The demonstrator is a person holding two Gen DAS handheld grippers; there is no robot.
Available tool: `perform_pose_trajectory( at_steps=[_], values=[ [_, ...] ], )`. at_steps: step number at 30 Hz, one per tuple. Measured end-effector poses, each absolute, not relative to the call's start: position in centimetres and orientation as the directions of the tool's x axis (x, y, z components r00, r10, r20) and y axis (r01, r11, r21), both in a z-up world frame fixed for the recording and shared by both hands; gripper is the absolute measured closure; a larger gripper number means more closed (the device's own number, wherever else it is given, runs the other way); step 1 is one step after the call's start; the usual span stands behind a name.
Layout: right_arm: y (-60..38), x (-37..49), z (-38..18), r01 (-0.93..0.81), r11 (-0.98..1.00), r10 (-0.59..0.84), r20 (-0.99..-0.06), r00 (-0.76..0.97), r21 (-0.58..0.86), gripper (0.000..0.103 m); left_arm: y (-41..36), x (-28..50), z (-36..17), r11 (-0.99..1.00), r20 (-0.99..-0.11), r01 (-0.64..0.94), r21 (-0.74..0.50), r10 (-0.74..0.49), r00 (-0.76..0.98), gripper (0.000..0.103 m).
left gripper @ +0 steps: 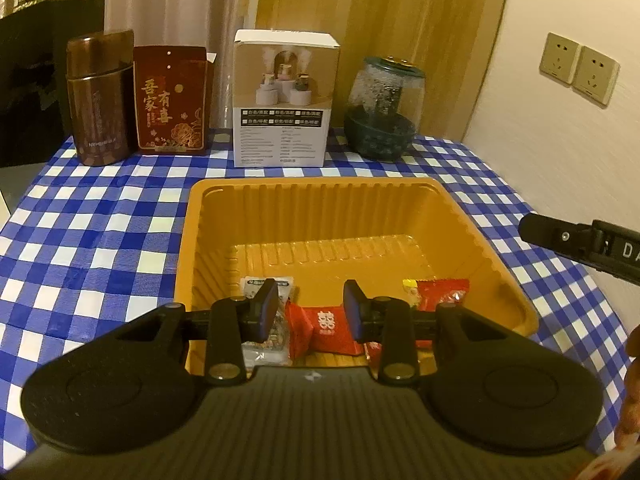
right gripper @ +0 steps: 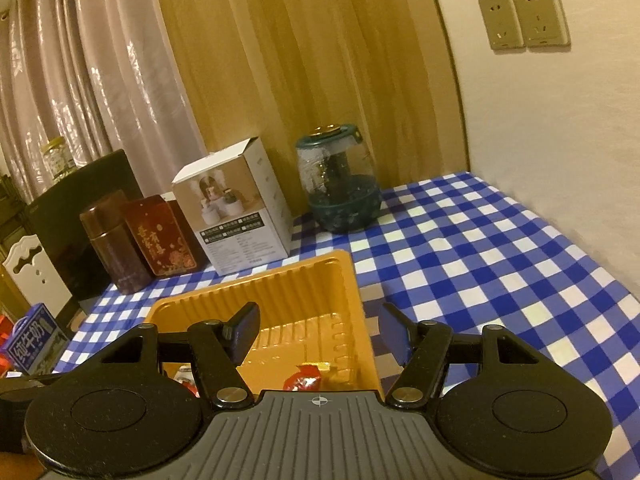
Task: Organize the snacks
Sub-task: 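Move both tools back toward the remaining snacks beside the tray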
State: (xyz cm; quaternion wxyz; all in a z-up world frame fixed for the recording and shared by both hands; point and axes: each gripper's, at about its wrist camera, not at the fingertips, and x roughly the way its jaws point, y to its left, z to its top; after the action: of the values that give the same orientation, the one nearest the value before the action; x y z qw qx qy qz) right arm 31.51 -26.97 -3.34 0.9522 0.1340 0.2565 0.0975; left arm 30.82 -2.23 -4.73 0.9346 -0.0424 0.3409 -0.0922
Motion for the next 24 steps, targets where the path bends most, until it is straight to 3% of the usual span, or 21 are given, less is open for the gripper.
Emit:
perform_pose_trajectory(
  at_steps=[24],
  values=[
    [-29.8,24.0,-3.8,-0.051,0.958,0.199,-0.521,0.83,0.283,0.037,-1.3,22.9,-3.8,0.975,-0.62,0.162,-0.149,-0.22,0.753,0.071]
  ],
)
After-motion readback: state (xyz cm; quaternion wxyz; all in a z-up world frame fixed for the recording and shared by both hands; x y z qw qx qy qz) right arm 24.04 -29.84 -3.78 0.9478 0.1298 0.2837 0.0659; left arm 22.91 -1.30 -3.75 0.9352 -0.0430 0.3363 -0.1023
